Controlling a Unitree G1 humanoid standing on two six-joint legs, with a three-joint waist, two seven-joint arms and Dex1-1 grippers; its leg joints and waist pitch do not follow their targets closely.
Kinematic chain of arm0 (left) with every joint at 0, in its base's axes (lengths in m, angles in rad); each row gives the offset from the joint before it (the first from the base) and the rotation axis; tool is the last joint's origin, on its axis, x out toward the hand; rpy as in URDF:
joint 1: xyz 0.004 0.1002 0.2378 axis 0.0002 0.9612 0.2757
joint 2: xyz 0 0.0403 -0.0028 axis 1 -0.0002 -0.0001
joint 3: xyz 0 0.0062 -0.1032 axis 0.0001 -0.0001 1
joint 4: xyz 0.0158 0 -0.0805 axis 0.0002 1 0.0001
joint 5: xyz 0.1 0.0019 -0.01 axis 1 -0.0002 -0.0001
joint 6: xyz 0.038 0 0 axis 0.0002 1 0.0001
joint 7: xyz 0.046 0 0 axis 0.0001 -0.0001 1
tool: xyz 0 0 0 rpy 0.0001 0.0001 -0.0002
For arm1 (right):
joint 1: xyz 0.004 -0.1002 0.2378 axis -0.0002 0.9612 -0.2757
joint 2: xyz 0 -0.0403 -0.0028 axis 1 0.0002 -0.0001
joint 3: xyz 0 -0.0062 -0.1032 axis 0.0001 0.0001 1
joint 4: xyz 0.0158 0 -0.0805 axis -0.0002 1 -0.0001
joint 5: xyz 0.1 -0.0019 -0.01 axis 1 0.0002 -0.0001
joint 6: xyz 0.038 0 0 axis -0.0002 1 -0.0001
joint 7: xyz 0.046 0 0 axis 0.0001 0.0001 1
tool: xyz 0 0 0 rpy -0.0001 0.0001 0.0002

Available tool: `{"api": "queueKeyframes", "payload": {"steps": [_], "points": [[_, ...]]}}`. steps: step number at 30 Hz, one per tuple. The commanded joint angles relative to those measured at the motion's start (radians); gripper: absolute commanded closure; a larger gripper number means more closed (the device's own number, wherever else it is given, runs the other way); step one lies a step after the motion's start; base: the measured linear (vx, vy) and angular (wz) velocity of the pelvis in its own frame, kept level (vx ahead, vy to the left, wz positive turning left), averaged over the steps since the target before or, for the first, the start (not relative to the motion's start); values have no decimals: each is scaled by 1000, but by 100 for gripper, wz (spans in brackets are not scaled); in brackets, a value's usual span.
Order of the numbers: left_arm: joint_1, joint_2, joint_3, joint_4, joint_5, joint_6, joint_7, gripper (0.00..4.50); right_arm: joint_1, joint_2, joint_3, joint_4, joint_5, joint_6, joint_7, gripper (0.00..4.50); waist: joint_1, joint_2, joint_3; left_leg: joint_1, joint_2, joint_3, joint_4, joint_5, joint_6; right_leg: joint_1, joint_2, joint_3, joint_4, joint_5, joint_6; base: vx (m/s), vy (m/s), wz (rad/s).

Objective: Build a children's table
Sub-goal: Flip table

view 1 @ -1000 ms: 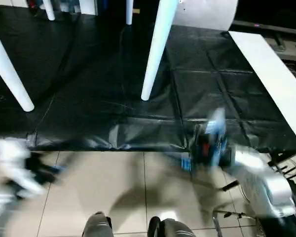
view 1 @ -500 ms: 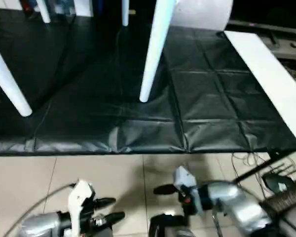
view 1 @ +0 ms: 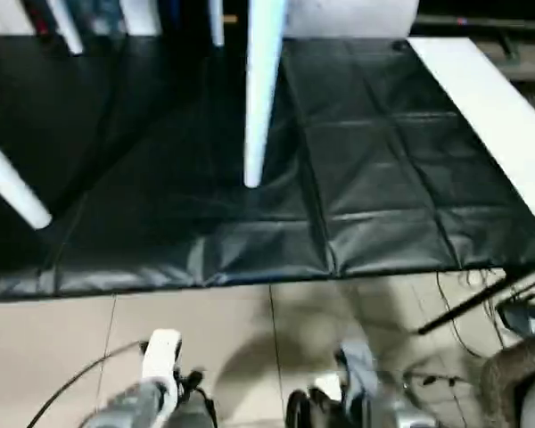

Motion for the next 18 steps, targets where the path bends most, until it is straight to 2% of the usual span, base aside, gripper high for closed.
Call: {"api": "queueKeyframes", "payload": {"steps": [1, 2, 3, 4, 5, 8, 10, 18], "points": [[-5, -4, -64, 84, 79, 53, 49, 158, 34, 3, -16, 50, -9, -10, -42, 0, 1, 19, -41, 13, 46, -26, -69, -387, 8, 29, -99, 65, -105, -432, -160, 0, 0, 0], [-14, -12, -44, 114, 65, 63, 78, 158, 40, 2, -19, 63, -14, -20, -60, 0, 2, 24, -39, 15, 45, -28, -69, -405, 2, 27, -101, 65, -107, -462, -152, 0, 0, 0], [-20, -24, -19, 136, 39, 54, 51, 158, 46, 0, -26, 78, -13, -15, -74, 0, 0, 20, -38, 16, 44, -31, -70, -422, -1, 29, -105, 64, -113, -511, -139, 0, 0, 0], [-27, -33, -9, 154, 34, 42, 32, 158, 51, 0, -34, 91, -17, -17, -84, 0, 0, 23, -41, 13, 44, -33, -71, -406, 0, 32, -109, 65, -117, -523, -135, 0, 0, 0], [-32, -37, -11, 163, 42, 38, 30, 158, 54, 0, -31, 96, -26, -19, -81, 0, -1, 21, -41, 13, 43, -32, -72, -404, 4, 30, -107, 65, -118, -523, -133, 0, 0, 0], [-35, -40, -12, 168, 48, 36, 35, 158, 55, 0, -27, 99, -33, -22, -80, 0, 0, 25, -41, 15, 45, -33, -73, -424, 8, 24, -108, 66, -119, -530, -130, 0, 0, 0], [-35, -40, -12, 168, 48, 36, 35, 158, 55, 0, -27, 99, -33, -22, -80, 0, 0, 25, -43, 11, 46, -33, -74, -414, 13, 26, -108, 66, -118, -520, -131, 0, 0, 0], [-35, -40, -12, 168, 48, 36, 35, 158, 55, 0, -27, 99, -33, -22, -80, 0, -1, 26, -47, 7, 48, -28, -74, -379, 24, 28, -105, 68, -109, -429, -161, 0, 0, 0]]}}
